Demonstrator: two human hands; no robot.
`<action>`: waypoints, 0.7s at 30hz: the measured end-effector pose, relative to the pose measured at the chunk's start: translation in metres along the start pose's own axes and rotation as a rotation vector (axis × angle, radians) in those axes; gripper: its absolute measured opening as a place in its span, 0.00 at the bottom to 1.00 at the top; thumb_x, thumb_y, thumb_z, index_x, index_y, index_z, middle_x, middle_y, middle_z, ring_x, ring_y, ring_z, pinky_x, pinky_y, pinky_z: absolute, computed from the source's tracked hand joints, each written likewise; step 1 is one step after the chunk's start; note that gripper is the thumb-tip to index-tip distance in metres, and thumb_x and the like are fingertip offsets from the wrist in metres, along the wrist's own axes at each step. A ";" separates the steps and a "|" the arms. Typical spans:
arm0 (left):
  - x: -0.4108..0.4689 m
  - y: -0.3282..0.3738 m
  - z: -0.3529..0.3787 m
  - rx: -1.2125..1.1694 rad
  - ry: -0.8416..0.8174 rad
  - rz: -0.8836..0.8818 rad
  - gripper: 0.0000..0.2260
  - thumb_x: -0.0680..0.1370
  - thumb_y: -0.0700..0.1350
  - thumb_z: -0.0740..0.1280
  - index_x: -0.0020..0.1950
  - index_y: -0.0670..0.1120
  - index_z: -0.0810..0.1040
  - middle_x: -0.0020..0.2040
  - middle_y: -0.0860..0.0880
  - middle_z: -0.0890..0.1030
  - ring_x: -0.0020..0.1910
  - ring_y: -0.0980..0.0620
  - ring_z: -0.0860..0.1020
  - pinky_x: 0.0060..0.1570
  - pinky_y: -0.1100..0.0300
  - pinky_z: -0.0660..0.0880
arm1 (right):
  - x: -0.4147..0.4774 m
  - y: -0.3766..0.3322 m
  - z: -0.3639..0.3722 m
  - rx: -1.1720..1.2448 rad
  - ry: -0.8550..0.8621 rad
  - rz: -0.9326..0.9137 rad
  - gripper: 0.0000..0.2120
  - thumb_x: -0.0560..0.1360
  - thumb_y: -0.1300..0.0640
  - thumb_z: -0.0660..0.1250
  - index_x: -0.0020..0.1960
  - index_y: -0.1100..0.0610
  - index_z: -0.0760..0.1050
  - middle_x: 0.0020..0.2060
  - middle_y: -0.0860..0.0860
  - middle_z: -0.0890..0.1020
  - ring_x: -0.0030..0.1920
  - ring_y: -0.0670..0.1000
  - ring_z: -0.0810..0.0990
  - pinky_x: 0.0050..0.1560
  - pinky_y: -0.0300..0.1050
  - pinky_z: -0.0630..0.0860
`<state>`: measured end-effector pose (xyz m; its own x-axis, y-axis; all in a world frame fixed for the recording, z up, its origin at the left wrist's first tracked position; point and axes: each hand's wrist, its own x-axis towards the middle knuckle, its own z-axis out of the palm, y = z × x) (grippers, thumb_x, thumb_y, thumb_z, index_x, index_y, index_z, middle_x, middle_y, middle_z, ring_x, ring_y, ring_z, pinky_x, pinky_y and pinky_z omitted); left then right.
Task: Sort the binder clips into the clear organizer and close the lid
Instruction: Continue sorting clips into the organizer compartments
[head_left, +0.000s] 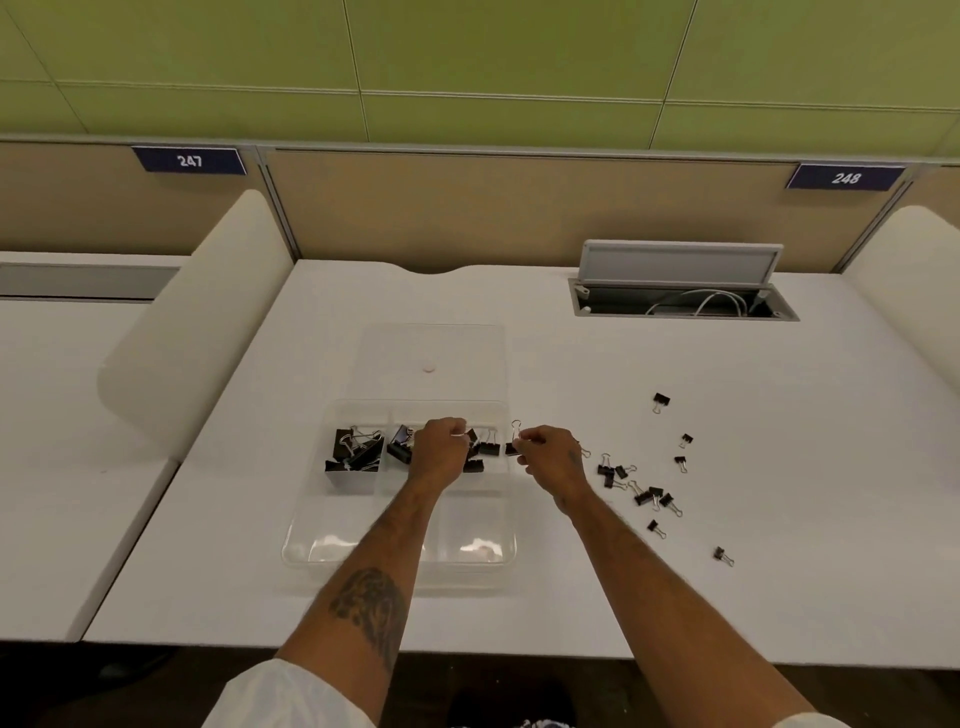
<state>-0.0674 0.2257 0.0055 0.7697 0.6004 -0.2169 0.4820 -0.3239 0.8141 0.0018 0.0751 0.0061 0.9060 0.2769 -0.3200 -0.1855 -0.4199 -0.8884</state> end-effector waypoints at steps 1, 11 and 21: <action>0.000 0.001 0.000 -0.009 -0.003 -0.009 0.12 0.77 0.36 0.62 0.54 0.45 0.81 0.53 0.44 0.81 0.55 0.49 0.77 0.54 0.63 0.68 | 0.002 0.000 0.000 -0.003 -0.002 0.001 0.07 0.74 0.59 0.70 0.51 0.58 0.80 0.43 0.53 0.85 0.37 0.47 0.83 0.48 0.47 0.81; 0.003 -0.014 -0.012 0.576 0.000 0.238 0.22 0.82 0.50 0.56 0.76 0.47 0.63 0.78 0.46 0.60 0.77 0.48 0.55 0.74 0.45 0.55 | 0.010 -0.007 0.012 -0.088 -0.054 -0.030 0.03 0.74 0.57 0.70 0.43 0.54 0.82 0.37 0.52 0.86 0.42 0.50 0.85 0.50 0.53 0.82; 0.002 -0.029 -0.022 0.875 -0.062 0.244 0.31 0.80 0.64 0.44 0.79 0.52 0.39 0.79 0.45 0.40 0.78 0.44 0.37 0.72 0.39 0.38 | 0.002 -0.014 0.019 -0.532 -0.047 -0.227 0.26 0.79 0.44 0.62 0.74 0.52 0.65 0.70 0.55 0.67 0.63 0.58 0.76 0.61 0.49 0.72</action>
<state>-0.0897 0.2525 -0.0066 0.9011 0.4101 -0.1411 0.4287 -0.8914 0.1473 -0.0010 0.0975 0.0119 0.8807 0.4438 -0.1654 0.2396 -0.7186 -0.6529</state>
